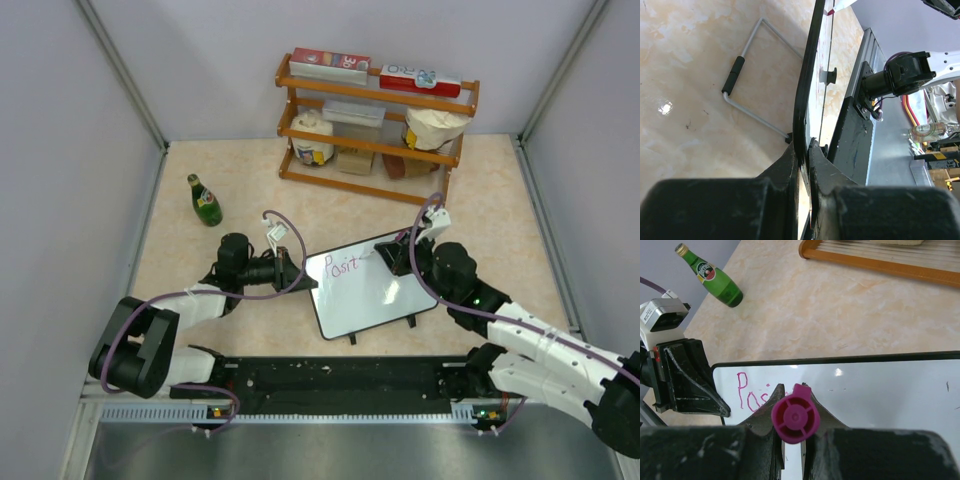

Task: Write a sentence on the whiteboard

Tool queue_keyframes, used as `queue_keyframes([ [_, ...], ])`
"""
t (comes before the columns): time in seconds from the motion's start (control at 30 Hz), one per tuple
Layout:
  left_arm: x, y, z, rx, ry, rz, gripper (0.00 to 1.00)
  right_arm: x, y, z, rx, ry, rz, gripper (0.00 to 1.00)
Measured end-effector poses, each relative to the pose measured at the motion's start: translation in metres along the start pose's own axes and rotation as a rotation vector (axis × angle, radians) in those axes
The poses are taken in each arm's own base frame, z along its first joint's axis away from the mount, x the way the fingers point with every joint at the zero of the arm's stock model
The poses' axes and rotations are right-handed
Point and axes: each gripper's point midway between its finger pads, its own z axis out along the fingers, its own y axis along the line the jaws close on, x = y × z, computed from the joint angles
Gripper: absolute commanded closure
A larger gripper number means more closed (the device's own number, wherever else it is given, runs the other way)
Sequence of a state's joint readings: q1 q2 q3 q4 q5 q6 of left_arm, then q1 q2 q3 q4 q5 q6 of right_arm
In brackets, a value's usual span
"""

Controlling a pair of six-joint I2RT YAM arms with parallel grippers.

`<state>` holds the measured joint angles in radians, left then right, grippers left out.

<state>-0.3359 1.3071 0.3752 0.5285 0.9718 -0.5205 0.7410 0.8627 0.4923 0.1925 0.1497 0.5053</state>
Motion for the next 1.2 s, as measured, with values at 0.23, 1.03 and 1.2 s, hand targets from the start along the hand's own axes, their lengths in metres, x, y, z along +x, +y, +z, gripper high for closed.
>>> queue_keyframes([
  [0.23, 0.0, 0.0, 0.0, -0.001, 0.0, -0.001, 1.0, 0.001, 0.0, 0.001, 0.001, 0.003, 0.0, 1.0],
  [1.03, 0.0, 0.0, 0.0, -0.001, 0.0, -0.001, 1.0, 0.018, -0.003, -0.01, -0.025, 0.035, 0.009, 1.0],
  [1.2, 0.0, 0.0, 0.0, 0.0, 0.0, 0.0, 1.0, 0.011, 0.001, -0.01, -0.032, 0.033, 0.01, 1.0],
])
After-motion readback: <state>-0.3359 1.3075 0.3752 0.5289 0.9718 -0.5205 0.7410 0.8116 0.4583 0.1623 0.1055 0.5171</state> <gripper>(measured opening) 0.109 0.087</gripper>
